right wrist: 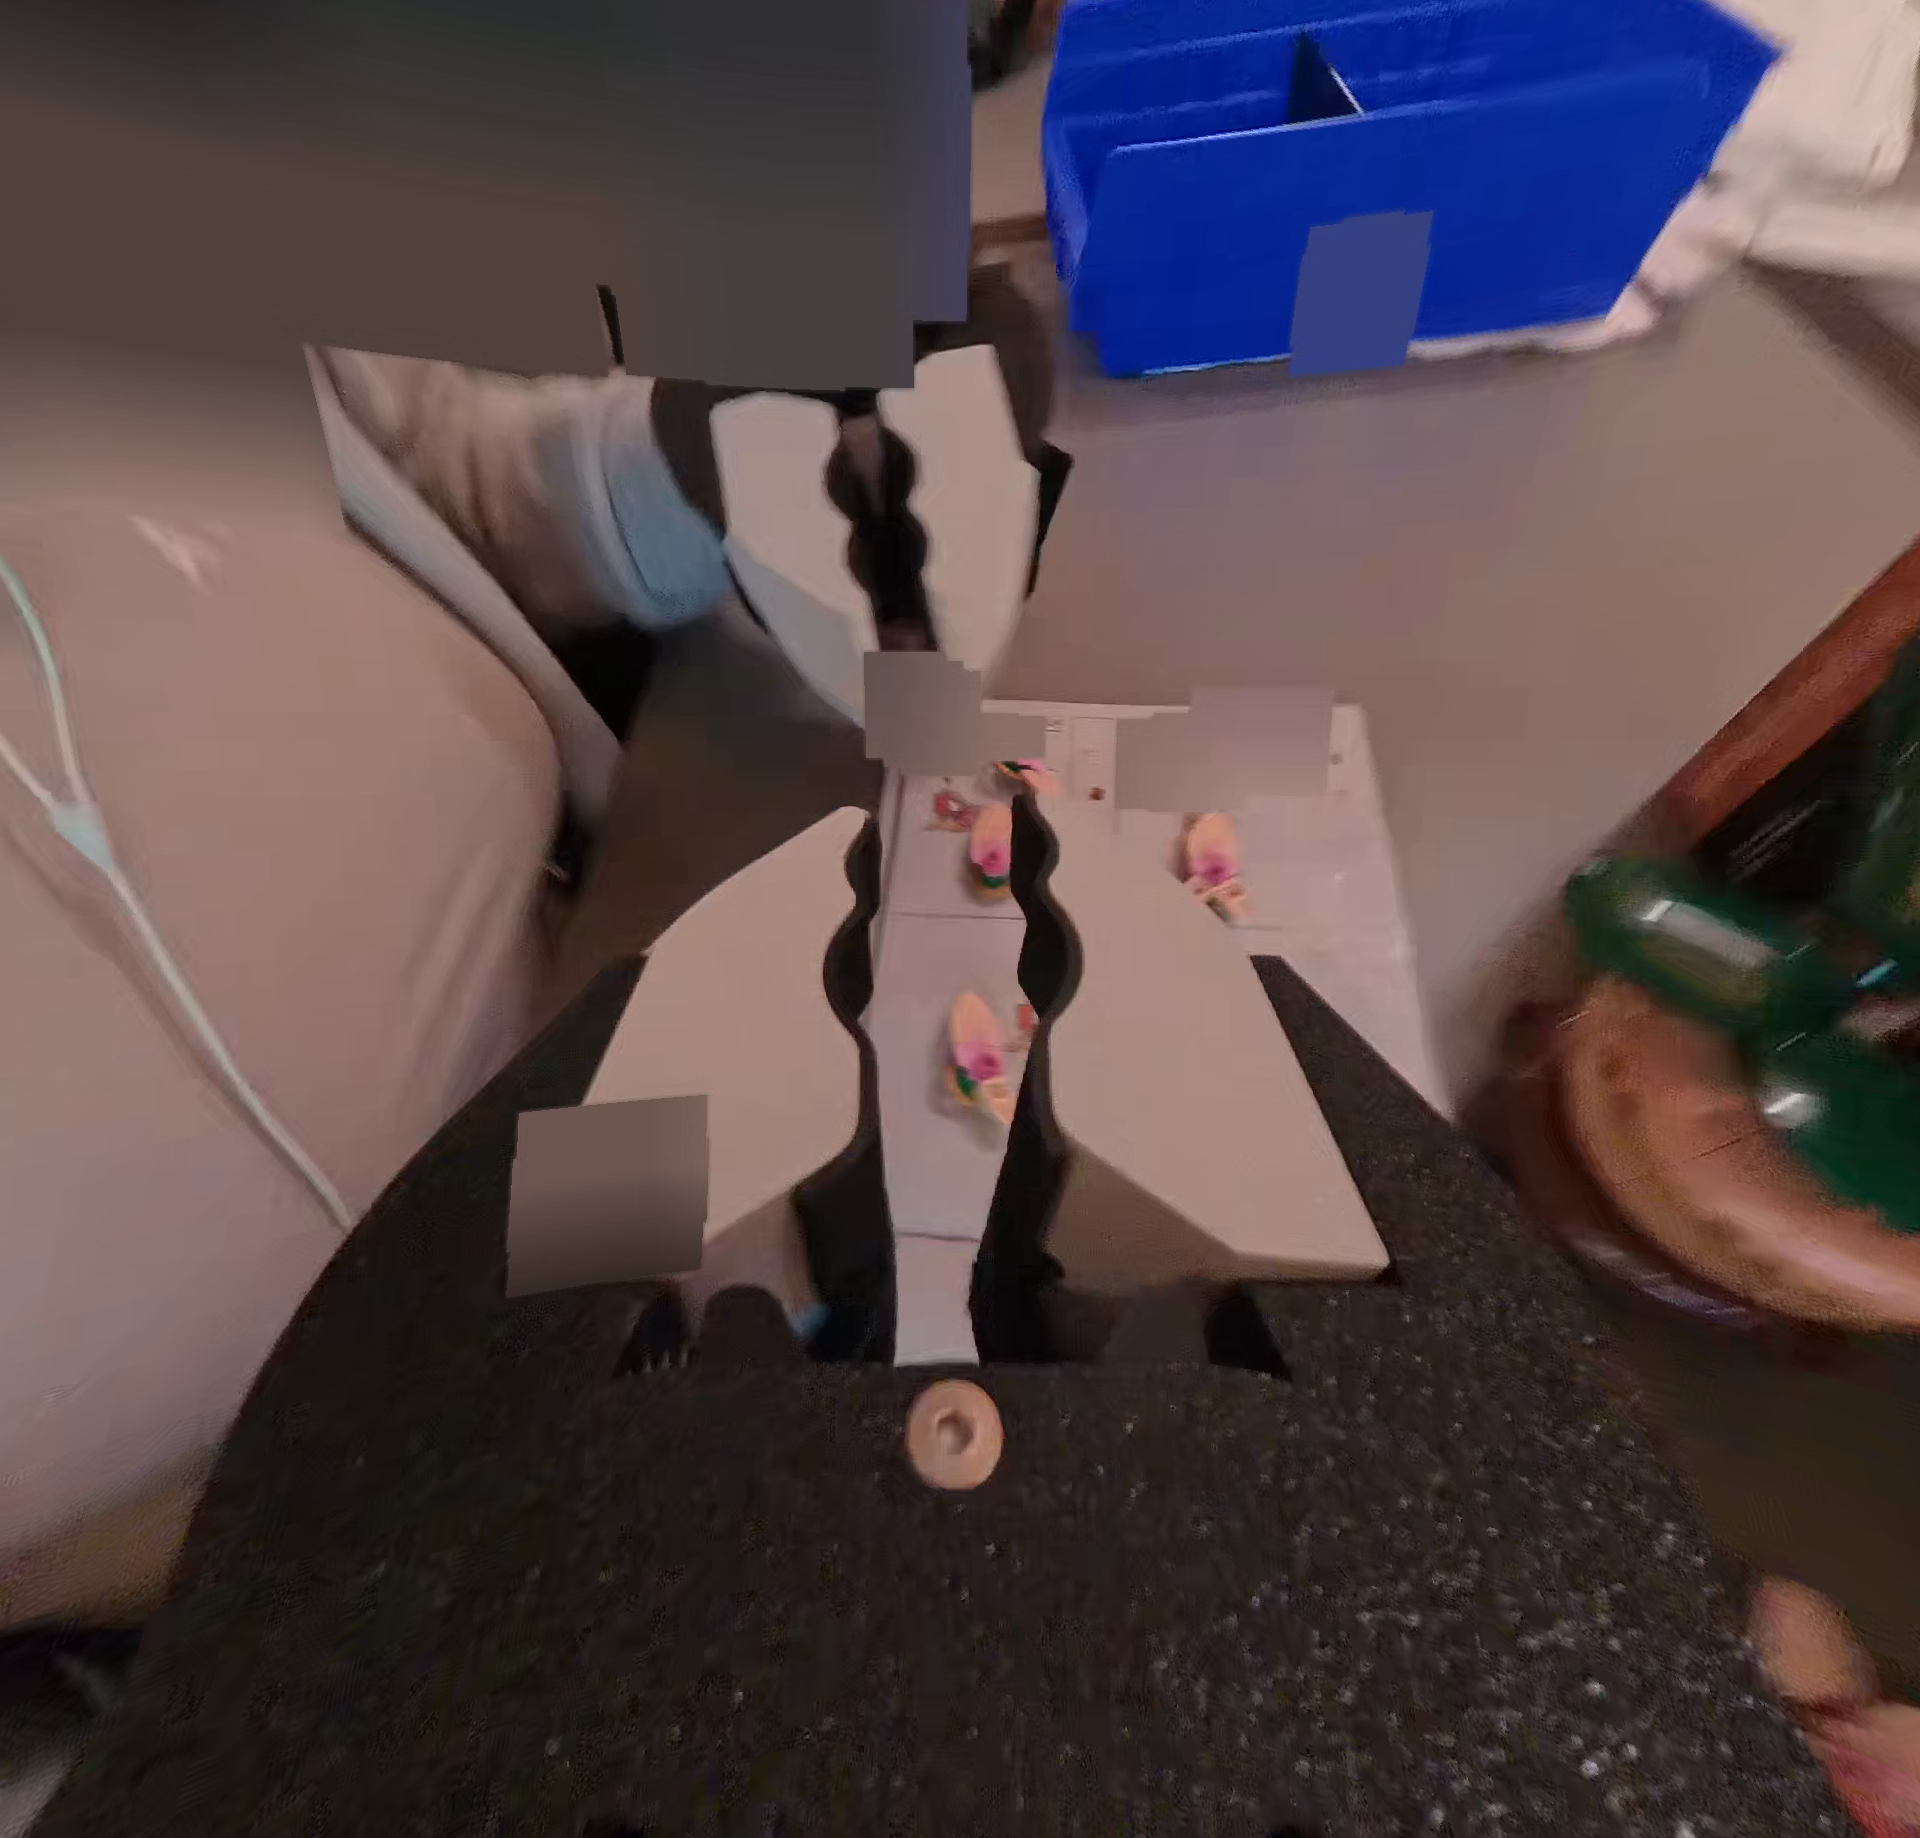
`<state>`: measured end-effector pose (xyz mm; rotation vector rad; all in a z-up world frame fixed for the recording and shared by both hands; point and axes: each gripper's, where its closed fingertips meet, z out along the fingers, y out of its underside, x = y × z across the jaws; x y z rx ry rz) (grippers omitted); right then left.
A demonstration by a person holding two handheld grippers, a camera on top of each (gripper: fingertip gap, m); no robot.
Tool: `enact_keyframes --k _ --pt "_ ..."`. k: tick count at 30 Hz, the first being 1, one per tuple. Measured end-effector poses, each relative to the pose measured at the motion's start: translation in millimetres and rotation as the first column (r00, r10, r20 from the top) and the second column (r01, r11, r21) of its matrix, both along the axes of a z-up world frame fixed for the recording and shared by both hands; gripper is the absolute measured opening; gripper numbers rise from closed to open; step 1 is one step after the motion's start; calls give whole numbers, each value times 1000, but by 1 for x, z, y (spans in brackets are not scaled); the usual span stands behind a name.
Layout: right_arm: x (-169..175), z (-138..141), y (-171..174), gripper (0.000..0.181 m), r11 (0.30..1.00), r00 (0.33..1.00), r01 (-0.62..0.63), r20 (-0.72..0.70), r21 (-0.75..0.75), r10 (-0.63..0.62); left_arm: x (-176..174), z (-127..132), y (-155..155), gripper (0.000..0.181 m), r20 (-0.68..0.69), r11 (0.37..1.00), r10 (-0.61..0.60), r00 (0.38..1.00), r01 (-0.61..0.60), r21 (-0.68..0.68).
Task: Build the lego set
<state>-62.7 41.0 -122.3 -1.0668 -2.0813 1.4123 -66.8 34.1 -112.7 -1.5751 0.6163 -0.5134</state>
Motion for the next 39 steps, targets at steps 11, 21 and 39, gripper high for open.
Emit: enact_keyframes --k 11,21,39 --pt "1 -5 -10 11 962 998 -62 20 266 59 12 -11 0 7 -62 998 -42 997 39 -48" --pt "7 -17 -5 6 959 999 -32 46 281 20 16 -22 3 18 -124 997 -40 991 31 -75" --pt "29 -103 6 6 893 832 442 409 -84 -373 11 -125 5 27 -485 879 9 874 -239 -414"
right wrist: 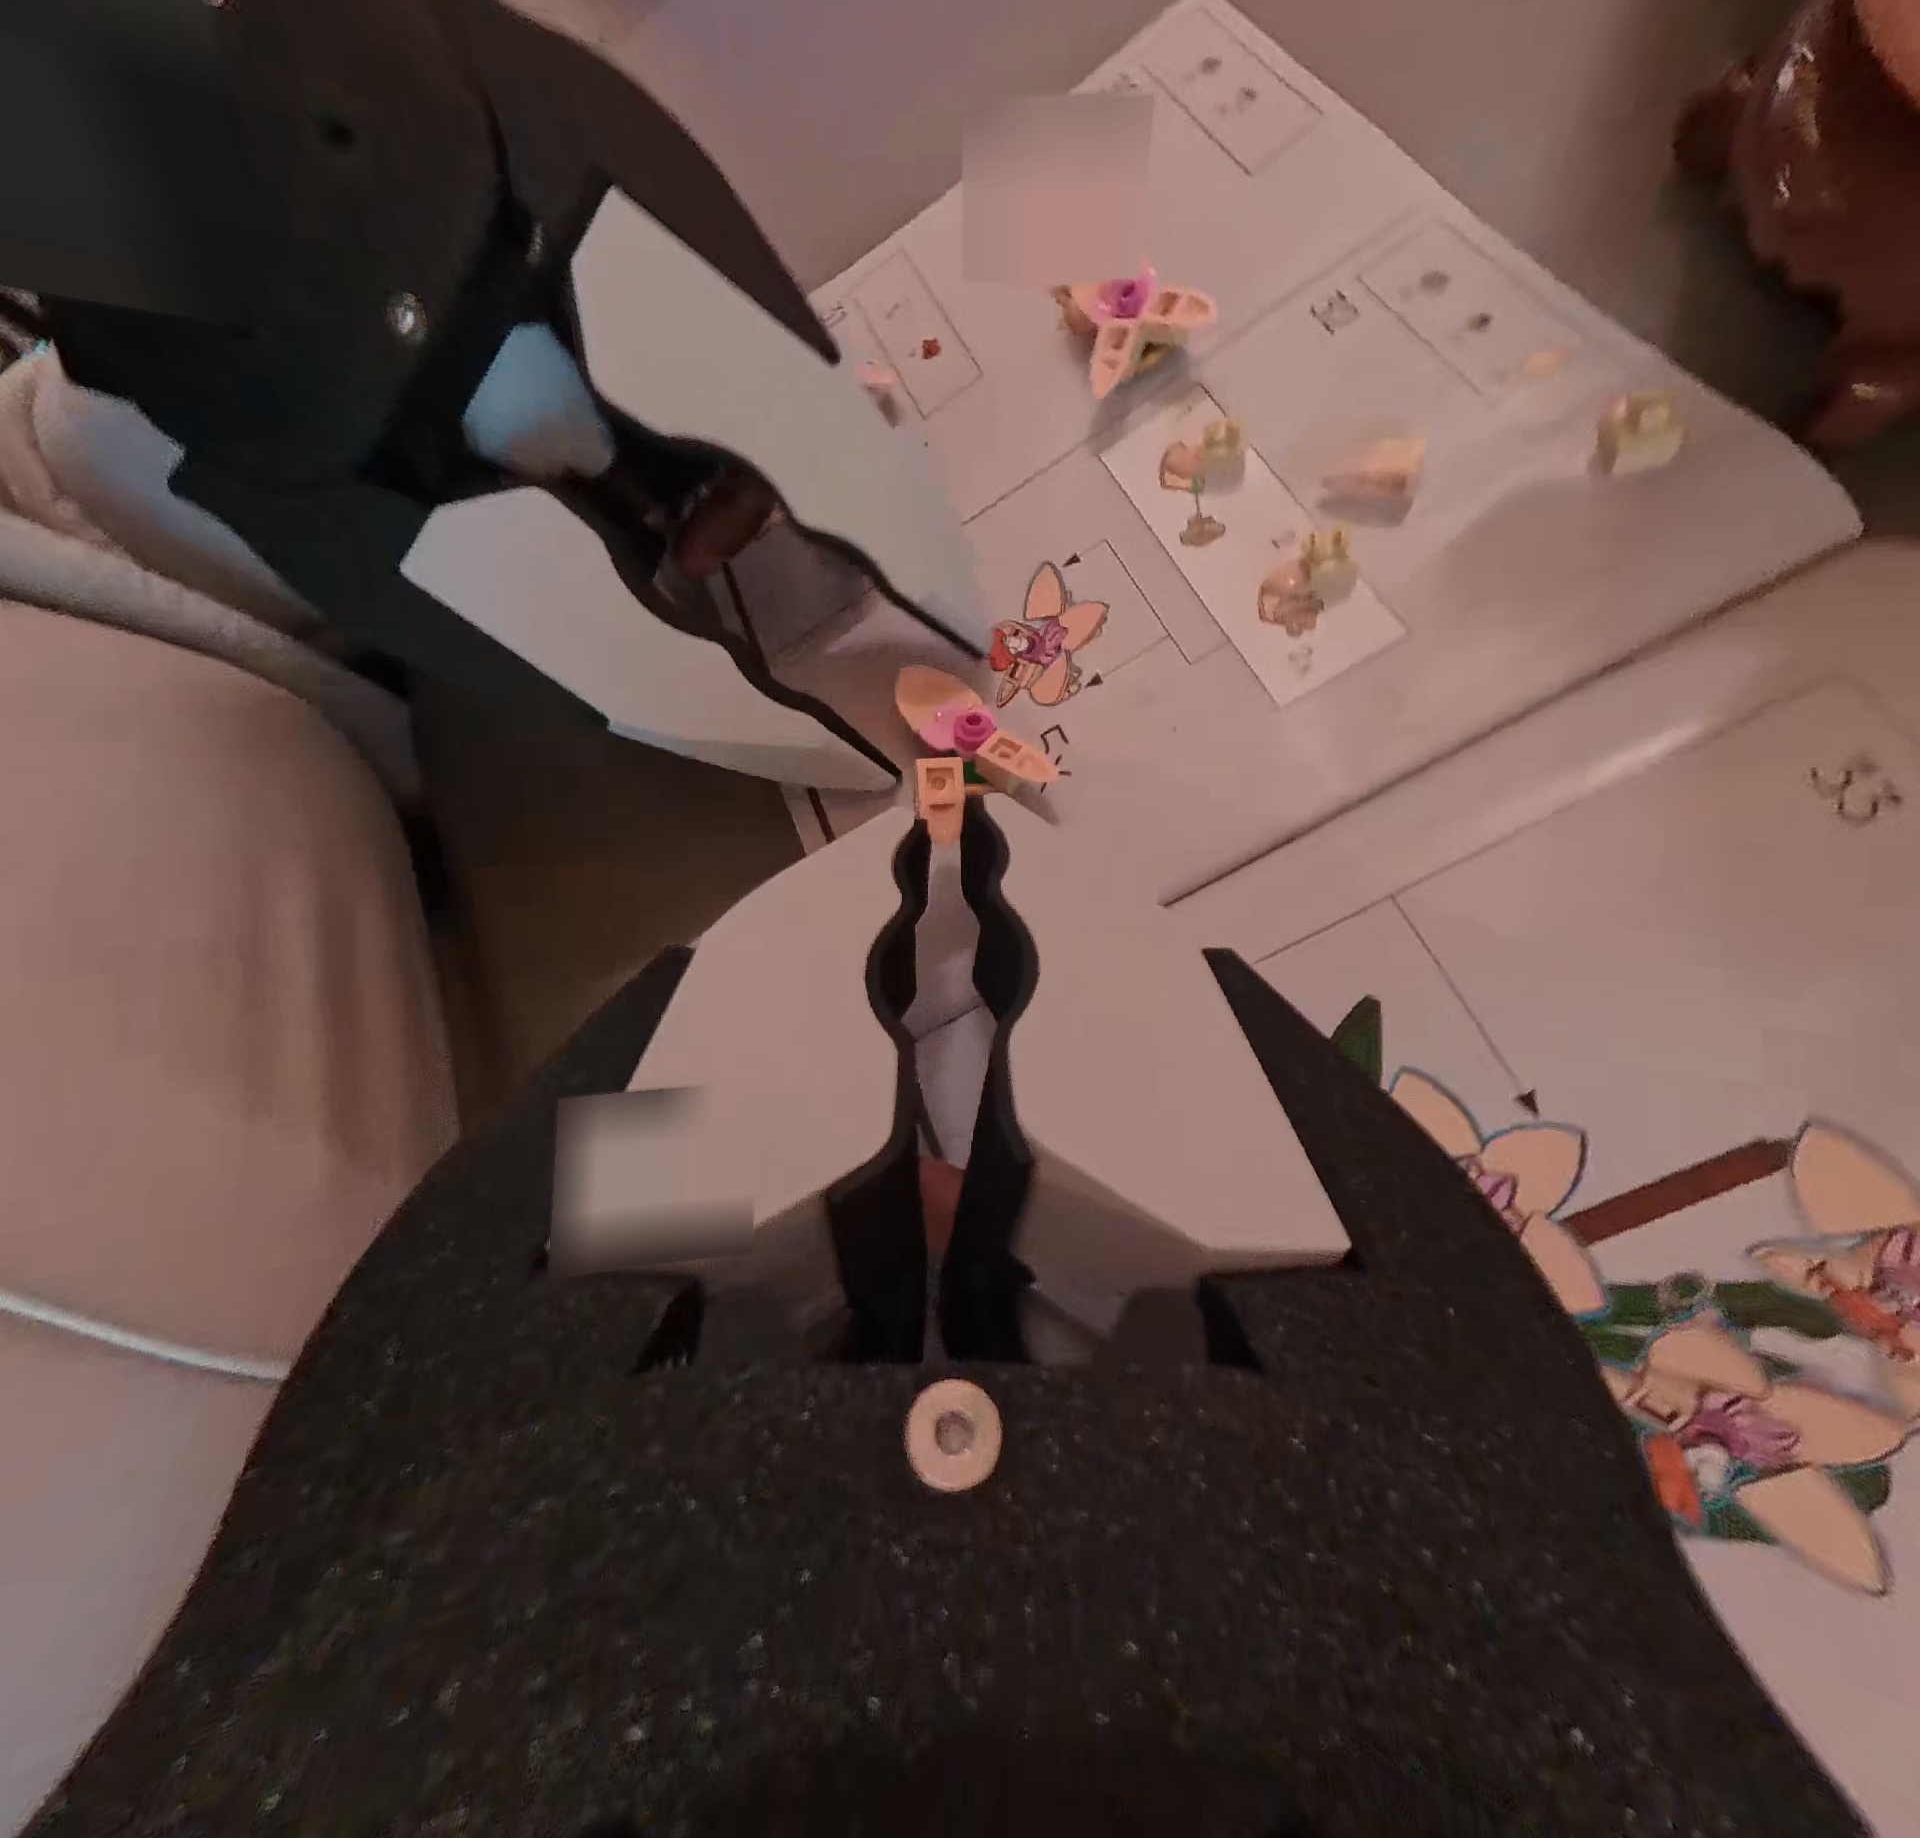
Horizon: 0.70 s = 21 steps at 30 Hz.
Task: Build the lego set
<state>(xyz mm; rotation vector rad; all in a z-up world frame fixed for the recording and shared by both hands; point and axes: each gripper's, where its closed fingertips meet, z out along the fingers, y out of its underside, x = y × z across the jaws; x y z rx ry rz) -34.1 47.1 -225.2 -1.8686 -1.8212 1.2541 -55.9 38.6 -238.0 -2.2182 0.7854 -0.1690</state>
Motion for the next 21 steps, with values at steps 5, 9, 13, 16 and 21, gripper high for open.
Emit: enact_keyframes --k 5,9,13,16,21 --pt "1 -3 -1 6 998 998 60 -12 5 -60 10 3 1 21 27 999 -5 1000 4 52" --pt "3 -7 -2 6 997 999 41 -14 61 -40 10 0 0 20 15 998 -8 1000 7 68" --pt "0 -3 2 6 988 998 24 -55 151 -16 9 1 2 20 33 998 -3 999 1 62" --pt "1 -7 6 6 976 999 26 -45 215 -16 8 2 3 19 46 998 0 999 -3 62" --pt "0 -7 4 6 969 998 32 -65 243 -17 9 0 2 17 38 999 -10 999 8 51"
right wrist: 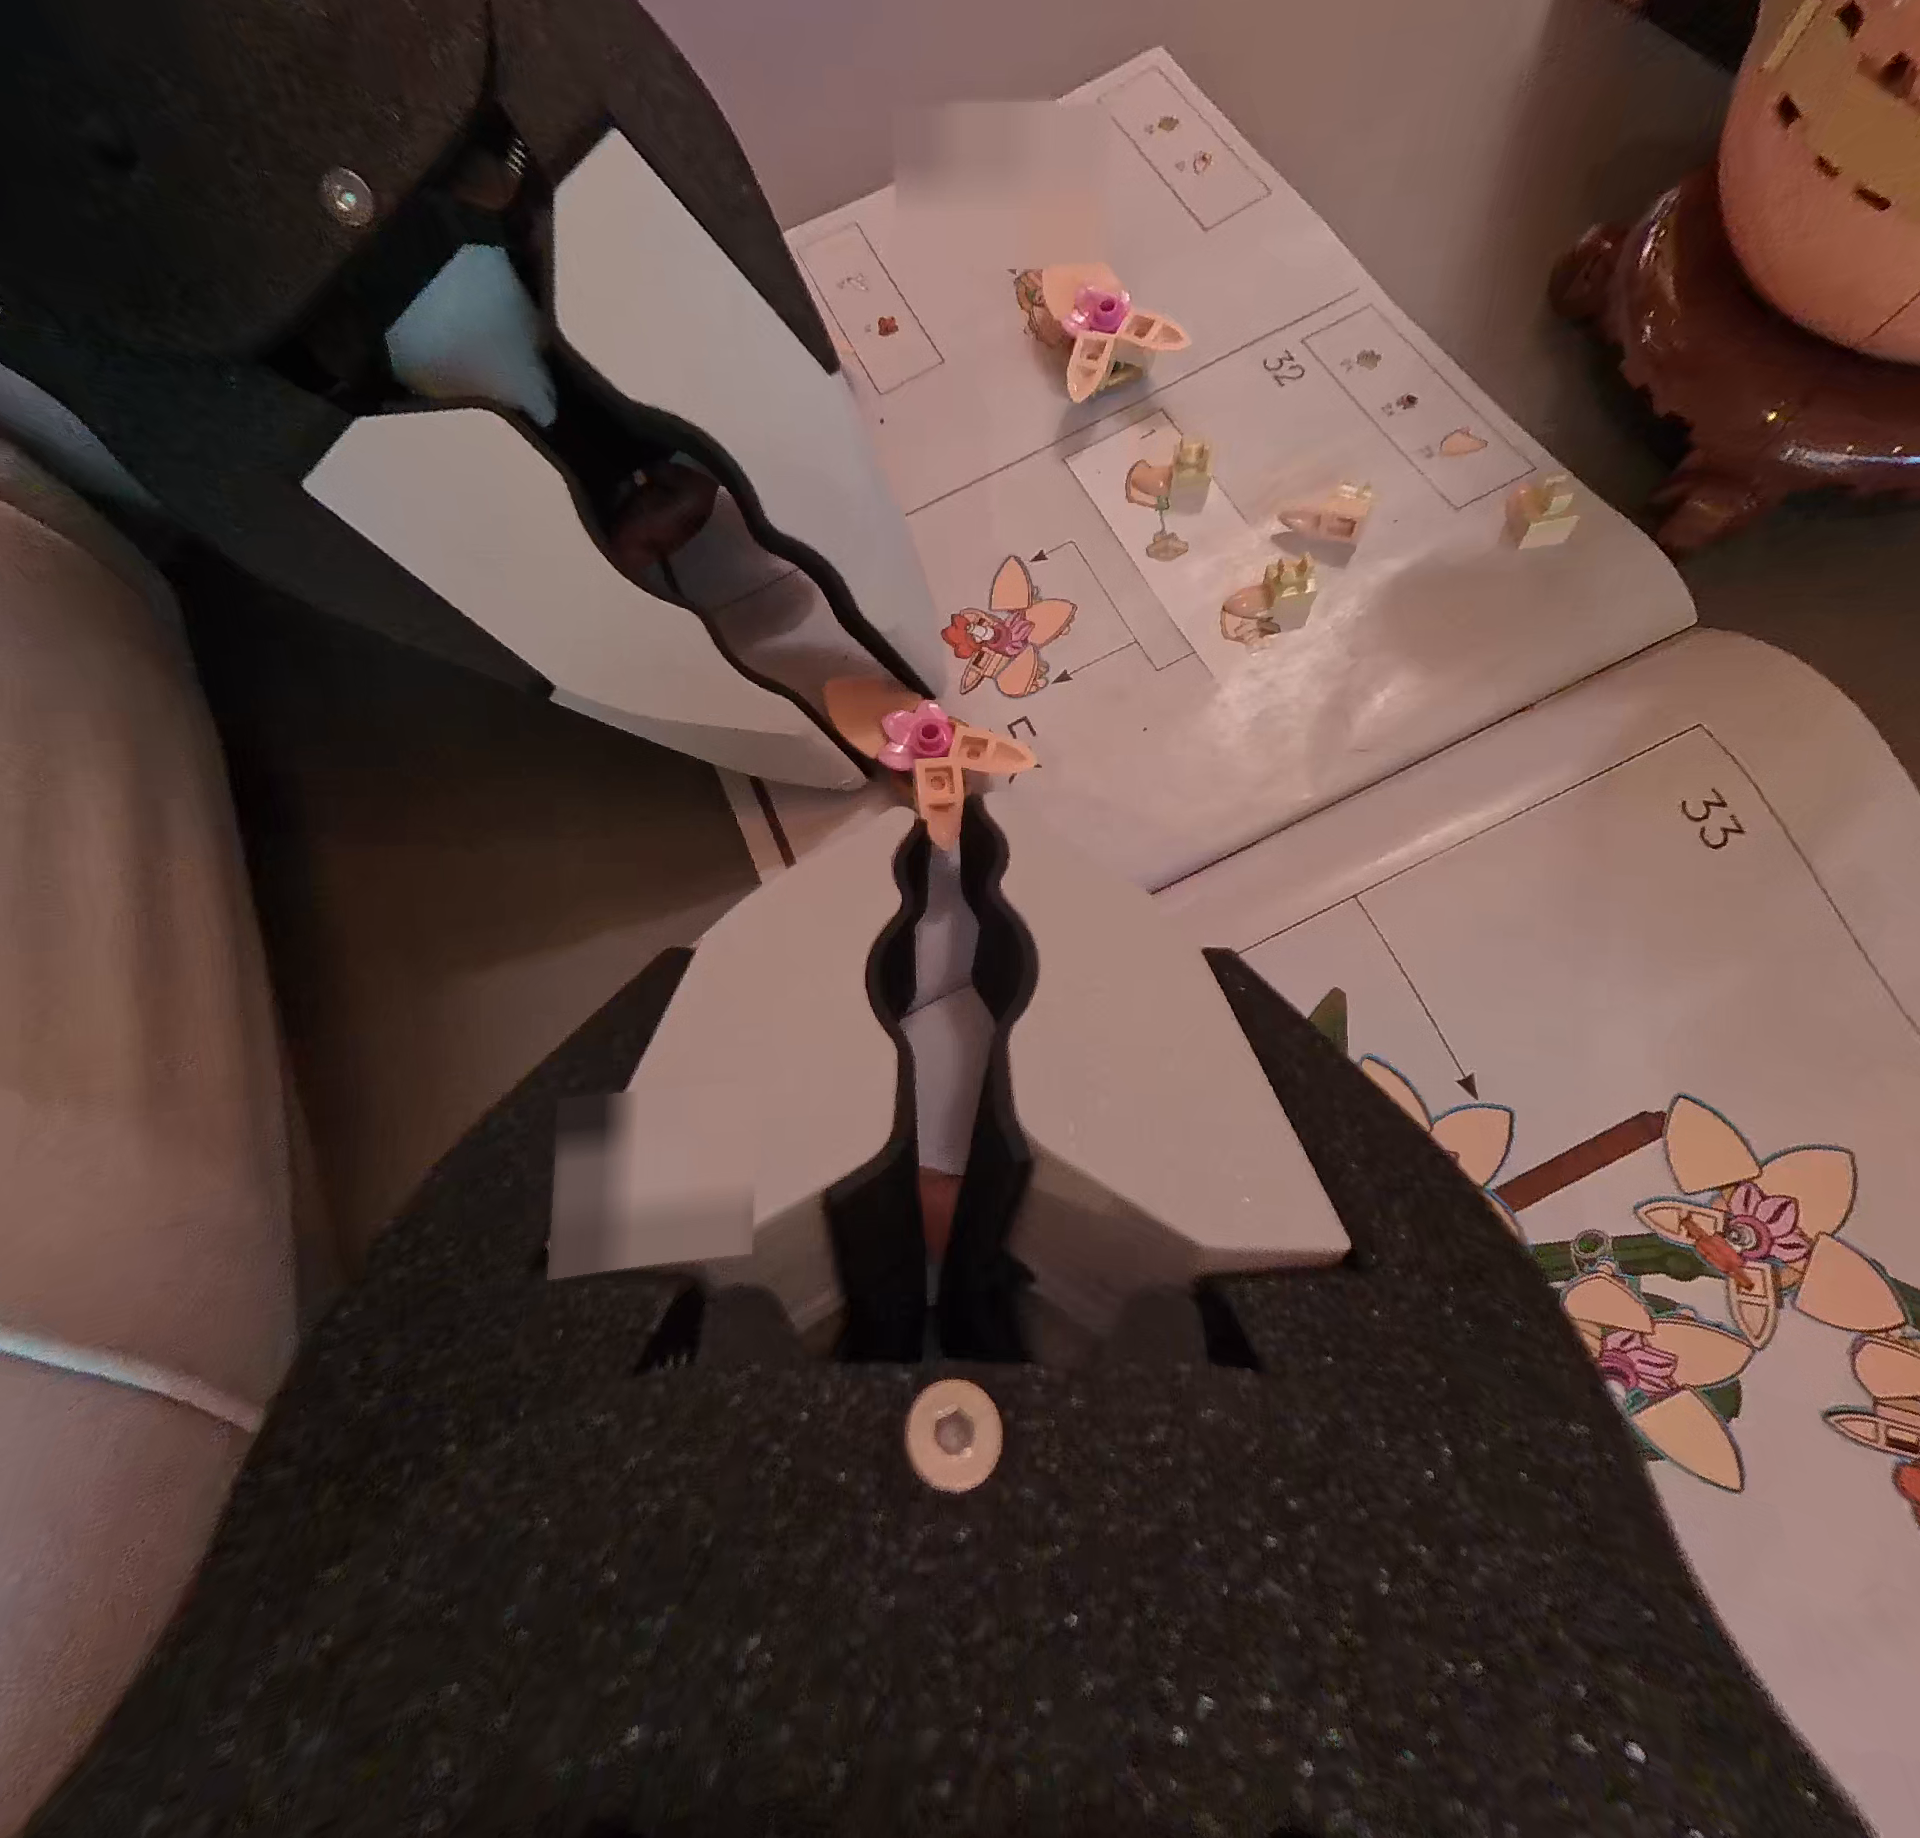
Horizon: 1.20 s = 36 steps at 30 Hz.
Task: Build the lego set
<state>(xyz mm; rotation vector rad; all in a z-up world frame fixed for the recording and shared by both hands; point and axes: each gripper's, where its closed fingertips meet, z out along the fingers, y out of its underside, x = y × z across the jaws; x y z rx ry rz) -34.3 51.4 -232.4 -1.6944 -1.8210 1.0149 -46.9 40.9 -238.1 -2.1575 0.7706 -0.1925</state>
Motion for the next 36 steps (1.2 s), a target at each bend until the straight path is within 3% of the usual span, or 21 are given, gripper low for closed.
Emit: enact_keyframes --k 21,29,36 --pt "2 -6 3 5 953 989 -73 147 293 30 1 2 1 20 29 1000 -7 1000 7 -5" --pt "0 -5 2 5 938 985 -92 169 335 37 0 8 7 22 91 1000 25 996 -25 7" --pt "-1 -5 2 5 932 984 -93 175 351 33 -2 17 13 17 240 996 93 966 -89 -27"
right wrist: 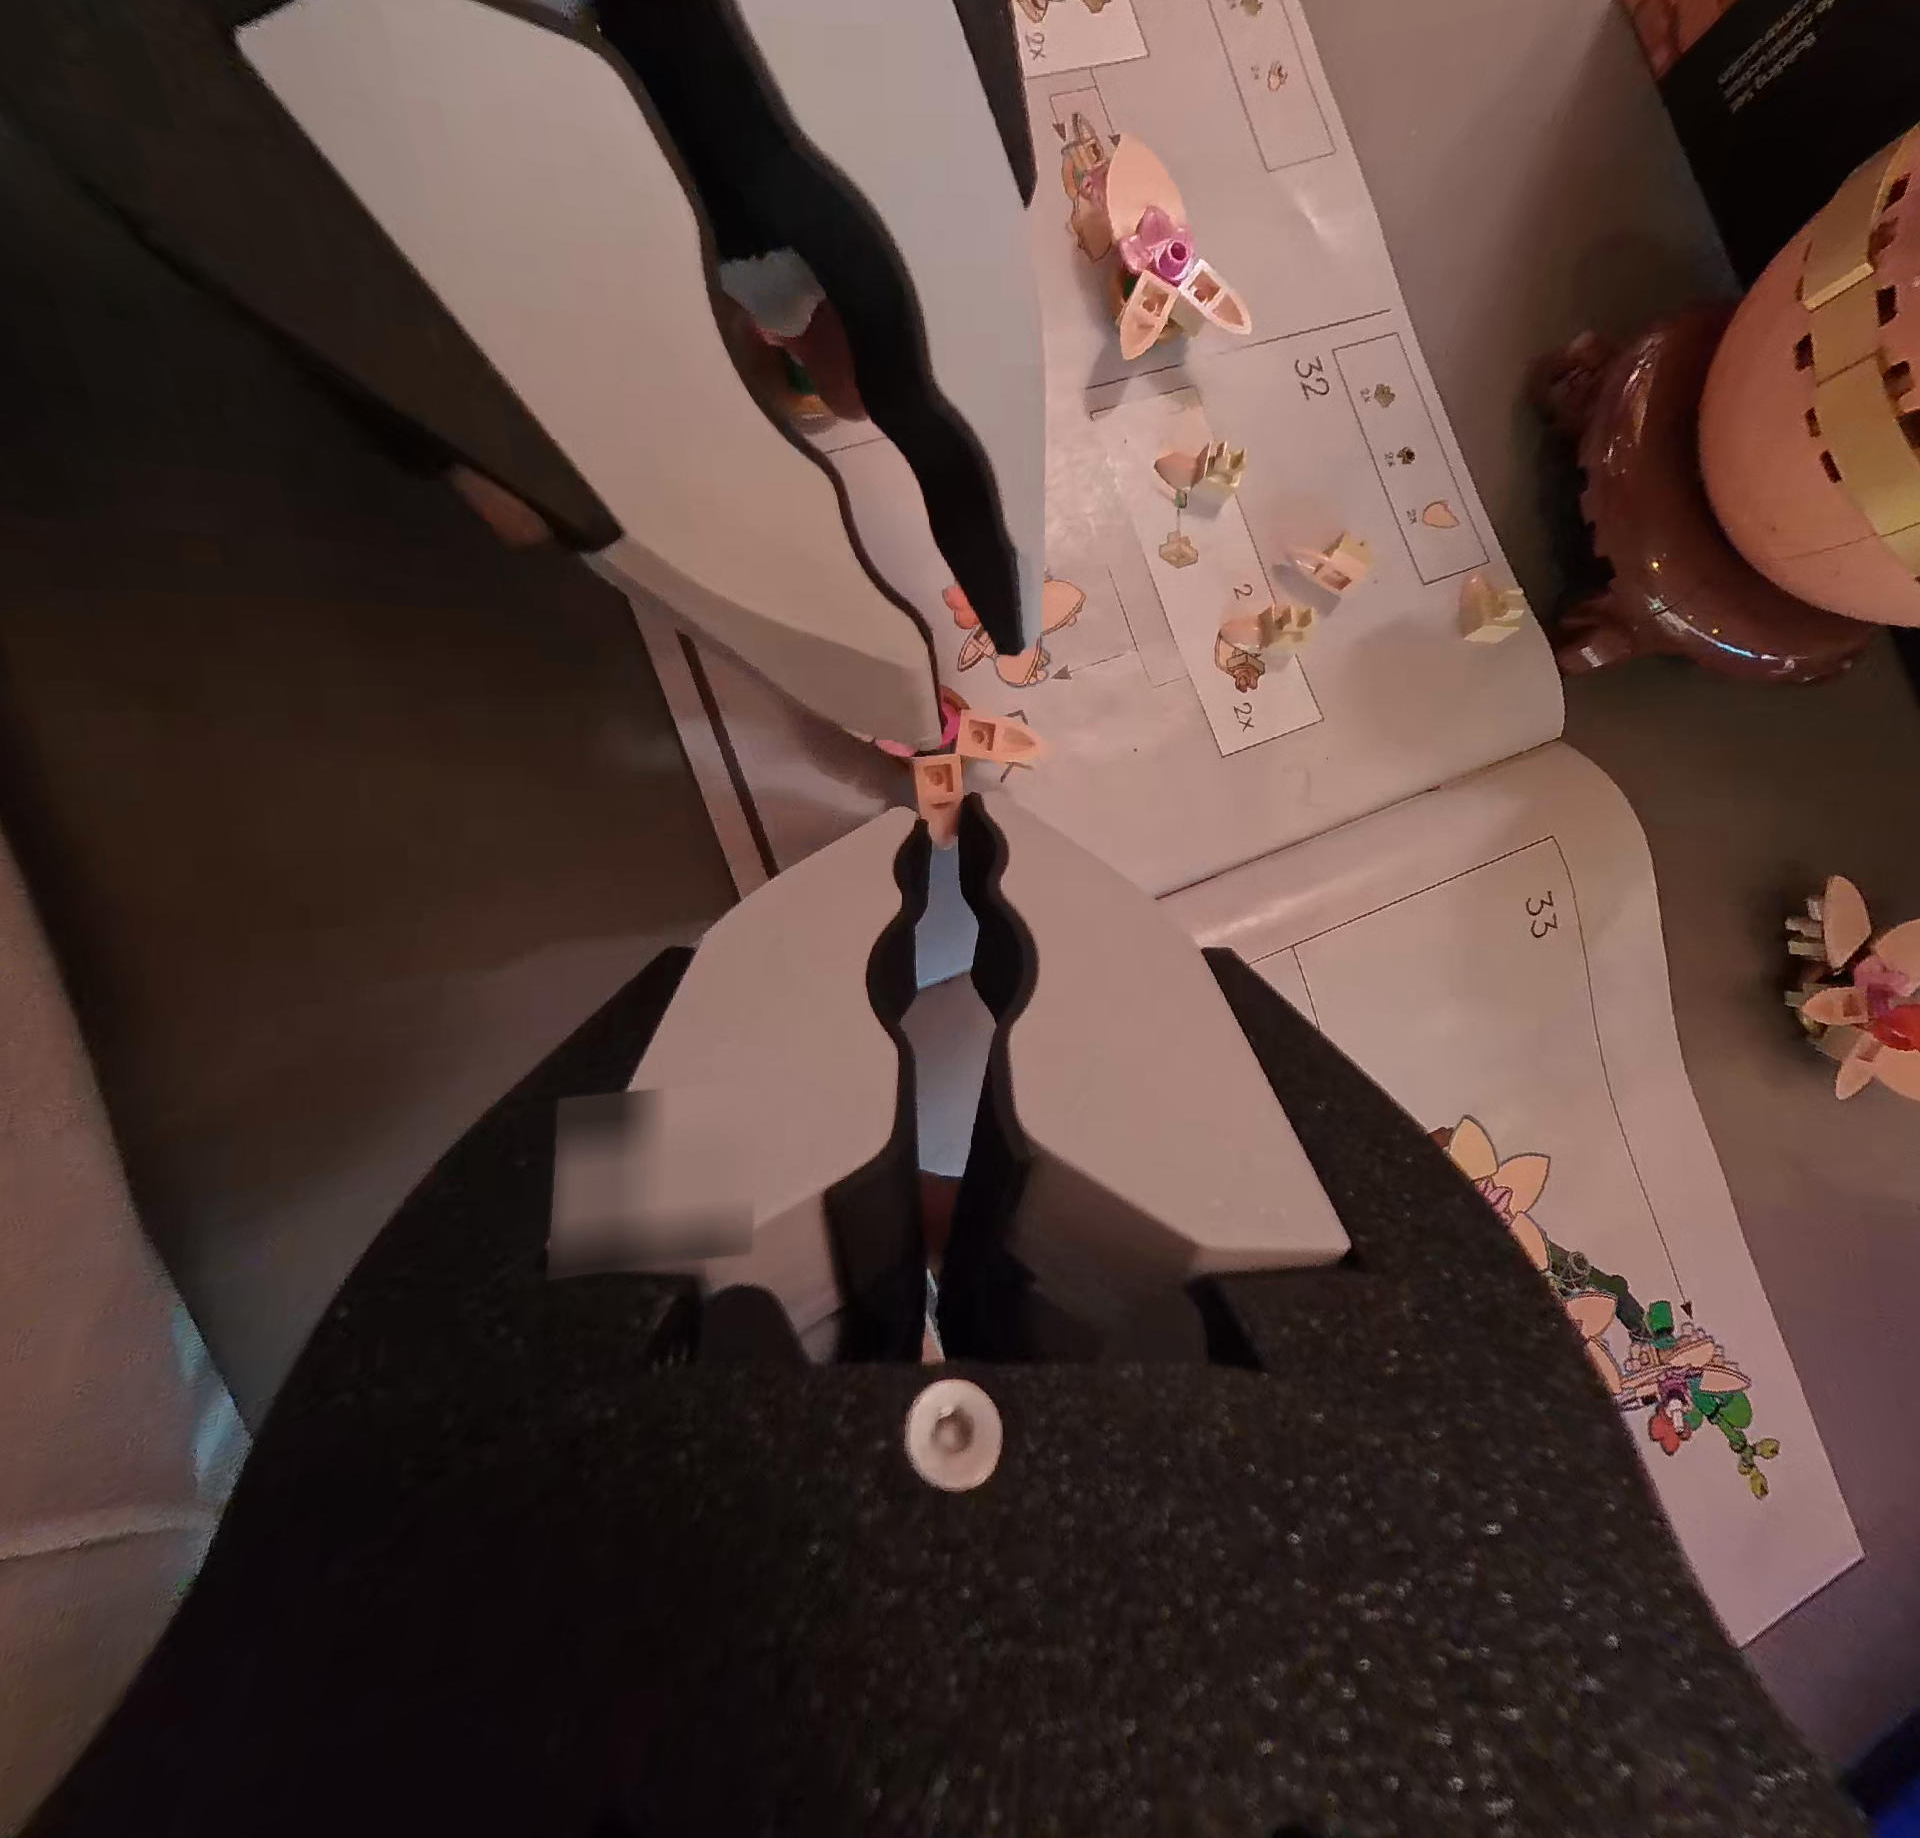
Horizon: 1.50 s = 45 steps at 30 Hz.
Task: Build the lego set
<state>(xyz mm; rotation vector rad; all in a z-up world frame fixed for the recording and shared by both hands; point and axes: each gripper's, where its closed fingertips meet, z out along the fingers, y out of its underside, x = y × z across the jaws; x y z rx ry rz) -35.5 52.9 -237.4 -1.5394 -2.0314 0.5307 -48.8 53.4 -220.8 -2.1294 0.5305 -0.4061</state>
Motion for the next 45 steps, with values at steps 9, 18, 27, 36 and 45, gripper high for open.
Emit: enact_keyframes --k 9,18,27,36,45 --pt "0 -1 0 5 1000 1000 -9 2 20 9 0 -7 1 16 -25 999 4 1000 -5 -40" --pt "0 -1 0 5 998 1000 -30 12 47 29 2 -5 -2 17 27 998 -5 1000 7 -59" --pt "-2 0 -2 5 998 999 -34 8 59 34 2 -6 1 13 71 996 22 997 -16 -87" --pt "-3 -1 -2 5 998 999 -37 7 60 36 4 -8 -1 11 87 993 19 996 -8 -118" --pt "-4 -1 -3 6 997 999 -39 10 68 39 4 -10 -2 9 98 991 21 995 -7 -134"
